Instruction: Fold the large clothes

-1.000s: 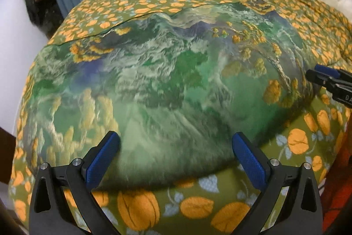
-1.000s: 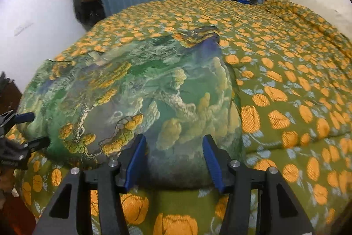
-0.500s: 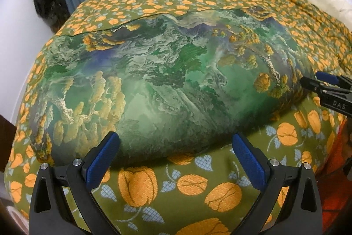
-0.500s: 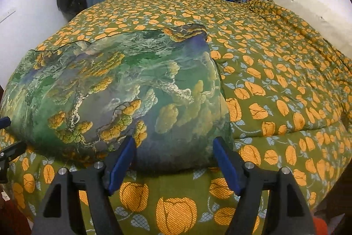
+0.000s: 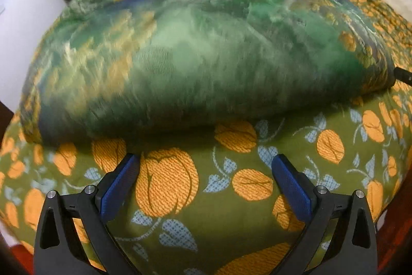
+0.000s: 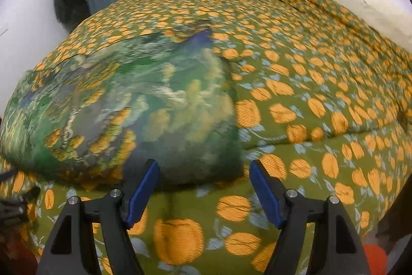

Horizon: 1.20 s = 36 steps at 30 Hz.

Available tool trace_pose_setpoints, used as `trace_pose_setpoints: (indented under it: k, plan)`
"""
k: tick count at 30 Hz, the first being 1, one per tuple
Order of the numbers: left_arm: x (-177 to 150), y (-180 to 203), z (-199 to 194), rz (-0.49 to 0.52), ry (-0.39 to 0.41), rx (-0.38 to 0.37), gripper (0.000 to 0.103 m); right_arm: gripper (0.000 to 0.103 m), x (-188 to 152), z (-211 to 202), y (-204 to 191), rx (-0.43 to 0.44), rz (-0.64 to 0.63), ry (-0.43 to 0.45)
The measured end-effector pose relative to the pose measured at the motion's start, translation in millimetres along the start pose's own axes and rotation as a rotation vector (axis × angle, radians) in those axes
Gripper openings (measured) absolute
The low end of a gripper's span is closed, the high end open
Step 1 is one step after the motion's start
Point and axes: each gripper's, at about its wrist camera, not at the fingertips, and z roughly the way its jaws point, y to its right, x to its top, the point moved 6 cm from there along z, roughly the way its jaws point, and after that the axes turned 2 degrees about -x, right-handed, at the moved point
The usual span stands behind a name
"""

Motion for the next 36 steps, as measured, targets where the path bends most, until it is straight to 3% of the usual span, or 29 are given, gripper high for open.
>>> trace_pose_setpoints:
  k: [3, 7, 9, 11, 14, 18, 20, 21, 24, 26, 29, 31, 33, 36]
  plan:
    - [-0.1, -0.7, 0.0, 0.003, 0.011, -0.007, 0.103, 0.074, -1.0, 5.3, 19.2, 0.013, 0.069, -0.009]
    - [4.5, -3.8, -16.2, 0.002, -0.002, -0.033, 0.102, 0.074, 6.0, 3.3, 46.7, 0.062, 0.212, 0.047]
    - [13.8, -2.2, -39.7, 0.007, 0.057, -0.071, 0.102, 0.074, 8.3, 6.2, 57.9, 0.123, 0.293, 0.059]
    - [34.7, 5.5, -69.4, 0.032, 0.164, -0.102, 0.102, 0.074, 10.8, 13.7, 62.1, 0.214, 0.351, 0.062]
    - [73.6, 21.9, -81.1, 0.073, 0.226, -0.170, 0.102, 0.074, 19.6, 31.3, 59.8, 0.352, 0.430, 0.057]
    - [105.8, 43.5, -47.5, 0.089, 0.180, -0.239, 0.102, 0.075, 26.8, 66.0, 47.5, 0.431, 0.495, -0.020]
    - [104.4, 59.6, -3.0, 0.141, 0.049, -0.251, 0.103, 0.075, 20.6, 75.7, 39.3, 0.491, 0.520, -0.057]
    - [98.6, 61.7, 8.1, 0.170, 0.021, -0.222, 0.103, 0.075, 17.7, 77.6, 35.9, 0.524, 0.540, -0.063]
    - [91.2, 66.3, 19.5, 0.250, 0.062, -0.178, 0.103, 0.076, 16.9, 79.4, 27.5, 0.557, 0.518, -0.075]
    - [92.6, 61.9, 15.7, 0.232, 0.041, -0.205, 0.103, 0.056, 15.3, 81.4, 27.8, 0.555, 0.499, -0.088]
    - [101.1, 56.1, -1.7, 0.224, -0.001, -0.186, 0.101, 0.037, 18.6, 70.8, 33.5, 0.602, 0.532, -0.071]
    - [114.3, 58.5, -23.5, 0.199, 0.018, -0.198, 0.101, 0.034, 26.7, 48.9, 30.8, 0.606, 0.491, -0.019]
    - [140.1, 66.7, -54.7, 0.192, 0.048, -0.259, 0.101, 0.033, 32.1, 23.0, 23.3, 0.614, 0.433, 0.042]
    - [173.7, 93.5, -93.3, 0.238, 0.035, -0.378, 0.102, 0.033, 47.2, -20.2, -1.8, 0.611, 0.316, 0.139]
